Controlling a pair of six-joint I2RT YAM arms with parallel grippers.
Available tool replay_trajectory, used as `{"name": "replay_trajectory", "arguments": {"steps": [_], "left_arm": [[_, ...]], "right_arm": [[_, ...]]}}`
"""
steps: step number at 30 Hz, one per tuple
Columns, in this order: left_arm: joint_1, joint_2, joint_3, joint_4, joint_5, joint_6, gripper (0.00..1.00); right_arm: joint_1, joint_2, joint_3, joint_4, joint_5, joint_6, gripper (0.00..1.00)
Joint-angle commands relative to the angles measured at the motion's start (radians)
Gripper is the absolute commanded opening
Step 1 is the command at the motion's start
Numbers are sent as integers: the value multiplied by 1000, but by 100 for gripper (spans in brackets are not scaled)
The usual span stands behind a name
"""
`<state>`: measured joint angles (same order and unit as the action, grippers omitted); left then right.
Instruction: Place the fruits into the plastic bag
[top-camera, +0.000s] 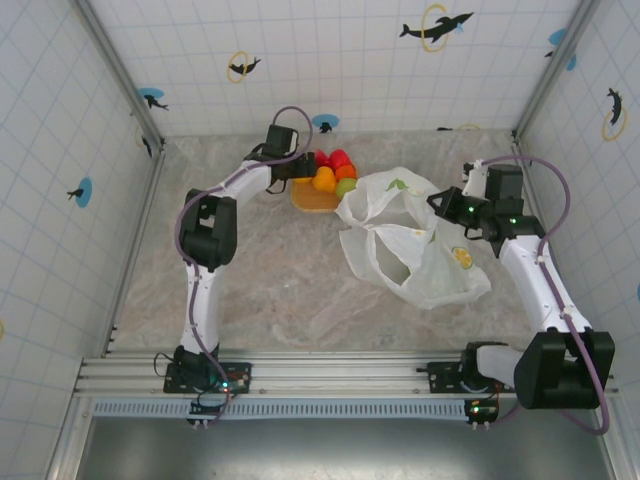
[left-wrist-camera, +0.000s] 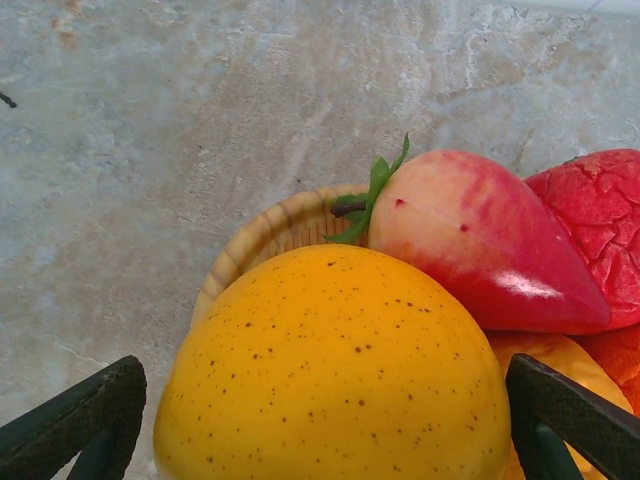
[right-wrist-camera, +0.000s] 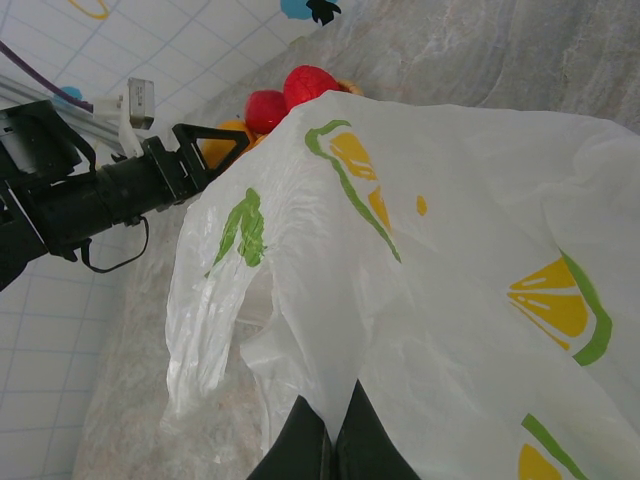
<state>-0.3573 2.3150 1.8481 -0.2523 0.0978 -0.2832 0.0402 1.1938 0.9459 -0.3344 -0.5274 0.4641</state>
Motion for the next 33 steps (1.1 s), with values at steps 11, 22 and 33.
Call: {"name": "replay_trajectory", "arguments": {"steps": [11,22,33], "left_arm": [[8,10,45,-39,9,29,80],[8,-3,25,-47,6,32,86],[8,20,26,-55,8,32,89]], "right_arm": [[6,-11,-25,16,-5,3,0],[7,-13,-24,16,-5,8,0],[6,-31,-25,4,6,6,0]]}}
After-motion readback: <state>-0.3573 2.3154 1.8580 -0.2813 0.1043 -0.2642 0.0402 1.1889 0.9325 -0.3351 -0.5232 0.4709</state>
